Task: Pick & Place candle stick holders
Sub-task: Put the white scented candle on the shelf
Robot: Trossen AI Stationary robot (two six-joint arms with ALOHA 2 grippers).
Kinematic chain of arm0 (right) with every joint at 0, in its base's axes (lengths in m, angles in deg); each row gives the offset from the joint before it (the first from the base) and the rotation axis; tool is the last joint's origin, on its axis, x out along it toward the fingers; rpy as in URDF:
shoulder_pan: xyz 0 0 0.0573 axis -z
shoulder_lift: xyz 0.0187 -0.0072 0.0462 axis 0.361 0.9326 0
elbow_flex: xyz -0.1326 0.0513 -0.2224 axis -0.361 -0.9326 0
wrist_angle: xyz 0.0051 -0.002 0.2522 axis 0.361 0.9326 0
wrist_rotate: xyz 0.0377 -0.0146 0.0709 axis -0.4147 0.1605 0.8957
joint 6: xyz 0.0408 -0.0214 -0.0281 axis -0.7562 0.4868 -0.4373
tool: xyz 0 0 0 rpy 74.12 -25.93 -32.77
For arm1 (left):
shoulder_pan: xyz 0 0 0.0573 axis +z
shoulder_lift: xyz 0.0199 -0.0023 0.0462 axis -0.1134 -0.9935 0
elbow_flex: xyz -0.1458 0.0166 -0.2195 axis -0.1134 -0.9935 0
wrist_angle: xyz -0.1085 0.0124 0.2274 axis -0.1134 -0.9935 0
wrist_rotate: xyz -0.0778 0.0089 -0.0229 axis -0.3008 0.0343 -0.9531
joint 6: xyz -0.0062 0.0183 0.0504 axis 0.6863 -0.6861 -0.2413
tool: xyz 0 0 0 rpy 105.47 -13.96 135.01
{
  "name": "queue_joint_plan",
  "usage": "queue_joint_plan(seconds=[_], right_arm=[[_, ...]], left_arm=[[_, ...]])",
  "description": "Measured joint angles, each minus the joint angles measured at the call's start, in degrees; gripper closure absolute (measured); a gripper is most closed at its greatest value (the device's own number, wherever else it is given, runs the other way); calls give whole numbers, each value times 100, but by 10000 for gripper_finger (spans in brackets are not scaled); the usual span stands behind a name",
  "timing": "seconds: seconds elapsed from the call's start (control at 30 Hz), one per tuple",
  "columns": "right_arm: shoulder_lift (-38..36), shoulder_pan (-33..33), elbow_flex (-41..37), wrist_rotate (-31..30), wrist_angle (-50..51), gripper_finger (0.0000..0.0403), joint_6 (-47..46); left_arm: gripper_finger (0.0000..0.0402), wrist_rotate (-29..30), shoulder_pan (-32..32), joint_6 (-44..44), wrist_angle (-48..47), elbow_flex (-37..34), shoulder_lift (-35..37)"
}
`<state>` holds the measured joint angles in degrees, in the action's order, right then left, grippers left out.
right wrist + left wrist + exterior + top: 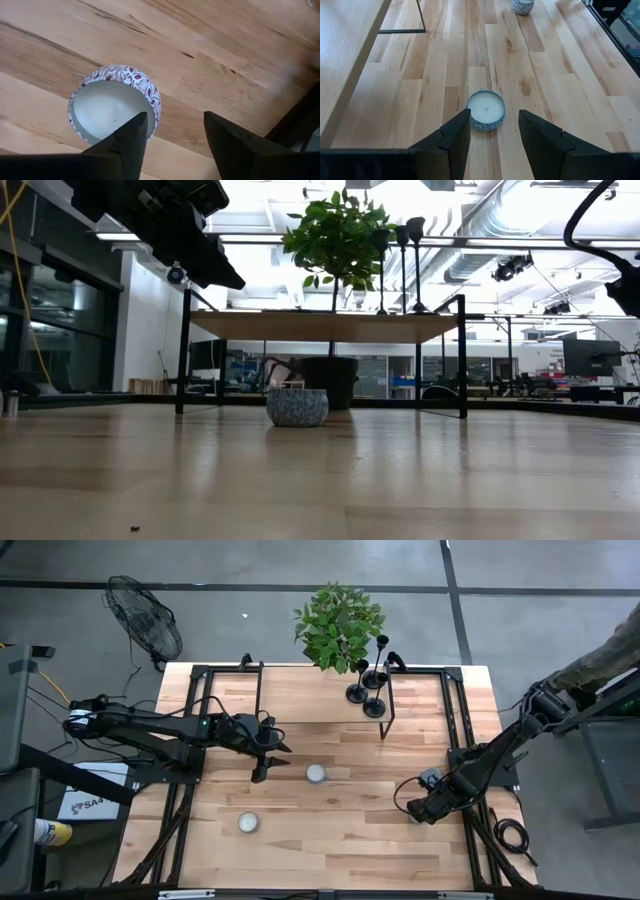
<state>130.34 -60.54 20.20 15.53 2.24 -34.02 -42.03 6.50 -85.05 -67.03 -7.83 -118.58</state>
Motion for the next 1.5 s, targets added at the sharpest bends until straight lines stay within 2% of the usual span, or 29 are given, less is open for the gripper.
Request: queue_joint_plan(seconds=[0.63, 0.87, 1.3, 1.5], right_arm=[[96, 4, 0, -20, -206, 271, 135], [96, 4, 0, -4, -204, 306, 151], [96, 4, 0, 0, -203, 395, 281], [96, 4, 0, 3, -201, 398, 346]], left_arm=[[238, 0, -1, 1, 0, 0, 0], [238, 0, -2, 0, 0, 0, 0], [238, 0, -2, 0, 0, 0, 0], [238, 0, 0, 0, 0, 0, 0]])
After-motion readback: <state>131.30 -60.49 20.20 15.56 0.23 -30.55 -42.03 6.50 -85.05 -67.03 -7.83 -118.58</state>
